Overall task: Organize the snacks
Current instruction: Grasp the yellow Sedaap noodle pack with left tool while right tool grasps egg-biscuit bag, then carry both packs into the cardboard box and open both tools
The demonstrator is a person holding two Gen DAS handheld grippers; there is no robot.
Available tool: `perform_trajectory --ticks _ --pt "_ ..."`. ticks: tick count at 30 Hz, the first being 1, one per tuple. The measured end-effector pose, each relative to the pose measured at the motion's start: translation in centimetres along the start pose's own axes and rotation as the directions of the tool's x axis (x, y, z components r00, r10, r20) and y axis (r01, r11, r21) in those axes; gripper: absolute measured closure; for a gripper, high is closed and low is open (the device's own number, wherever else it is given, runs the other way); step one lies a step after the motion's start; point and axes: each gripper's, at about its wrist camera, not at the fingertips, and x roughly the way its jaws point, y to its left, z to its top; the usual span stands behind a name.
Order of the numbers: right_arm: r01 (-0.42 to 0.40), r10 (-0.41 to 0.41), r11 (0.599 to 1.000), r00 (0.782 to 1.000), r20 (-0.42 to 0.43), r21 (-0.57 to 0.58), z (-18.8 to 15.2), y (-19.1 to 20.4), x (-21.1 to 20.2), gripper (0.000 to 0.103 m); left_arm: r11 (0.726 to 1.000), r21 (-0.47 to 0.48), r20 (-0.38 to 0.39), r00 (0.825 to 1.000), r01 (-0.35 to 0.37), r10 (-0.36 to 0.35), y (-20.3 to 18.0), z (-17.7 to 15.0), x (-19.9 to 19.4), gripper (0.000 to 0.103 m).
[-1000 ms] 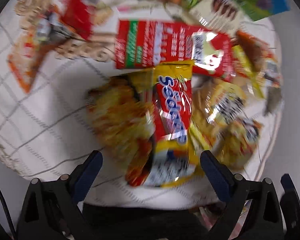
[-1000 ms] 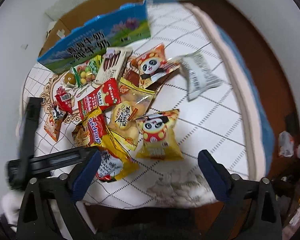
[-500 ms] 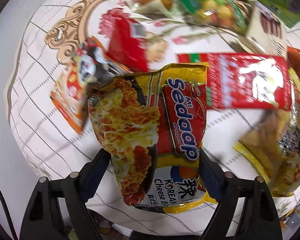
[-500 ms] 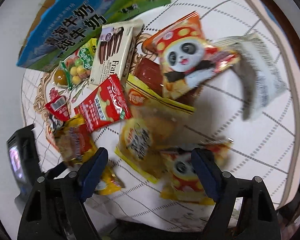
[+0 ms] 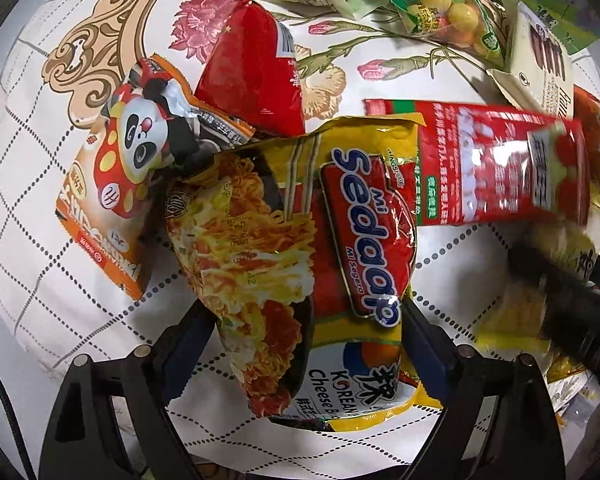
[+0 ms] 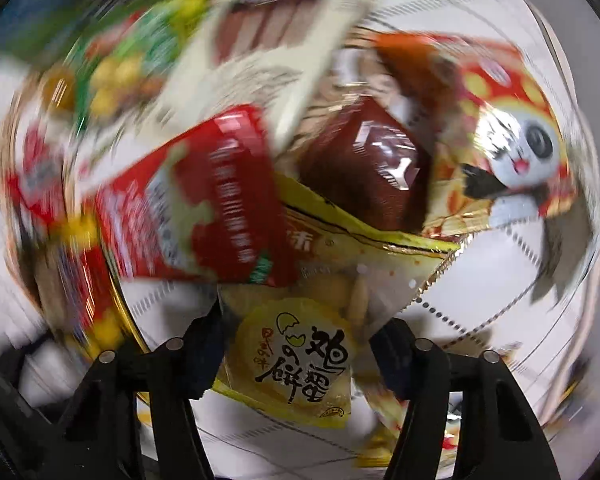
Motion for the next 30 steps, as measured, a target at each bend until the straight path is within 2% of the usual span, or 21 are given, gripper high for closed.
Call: perform_trajectory --ticks 3,5,7,13,14,17,19,22,26,30 --pt "0.069 -0.071 0.985 0.997 -0.003 -0.155 -0.8 1.7 0.3 0.038 1.0 0.001 0.004 1.0 0.023 -0.023 1.8 -0.1 0.7 0.009" --pt "0.096 -0.097 0.978 0.995 0.004 -0.185 -1.2 2.2 0.3 0.031 1.0 0.001 0.003 1.0 0.029 -0.029 2.8 0.2 1.2 0.009" --pt "0.102 -0.098 0.981 0.995 0.028 -0.167 -1.2 2.5 -0.1 0.015 1.0 0.0 0.001 1.0 0.03 -0.03 3.1 0.5 1.8 0.009" --pt "0.041 -0.041 0.999 0.999 0.011 -0.016 -1.6 1.5 0.1 0.014 1.0 0.007 0.058 0.998 -0.016 0.016 2.5 0.3 1.5 0.015" --pt "0.033 -0.033 0.999 0.999 0.002 0.015 -1.4 1.4 0.5 0.015 0.999 0.013 0.069 0.997 -0.034 0.033 2.4 0.2 1.4 0.015" --pt "0.02 -0.02 0.997 1.0 0.005 0.071 -1.1 0.8 1.6 0.028 0.998 0.017 0.09 0.995 -0.055 0.053 2.9 0.2 1.3 0.016" --pt "0.016 -0.018 0.997 0.999 0.03 0.079 -1.0 0.7 1.6 0.04 0.997 0.02 0.1 0.993 -0.068 0.066 2.9 0.0 1.1 0.016" --pt "-0.001 -0.004 0.997 0.998 0.065 0.082 -0.4 -0.9 0.2 0.05 0.995 0.03 0.129 0.988 -0.095 0.09 3.0 0.0 0.2 0.016" --pt "-0.041 0.035 0.996 0.996 0.084 0.075 -0.8 -2.6 -1.3 0.055 0.994 0.044 0.156 0.983 -0.103 0.095 2.8 -0.5 -1.5 0.016" --pt "-0.063 0.059 0.997 0.992 0.112 0.032 -0.6 -2.0 -3.8 0.056 0.994 0.056 0.174 0.982 -0.091 0.08 3.3 -0.3 -3.2 0.016"
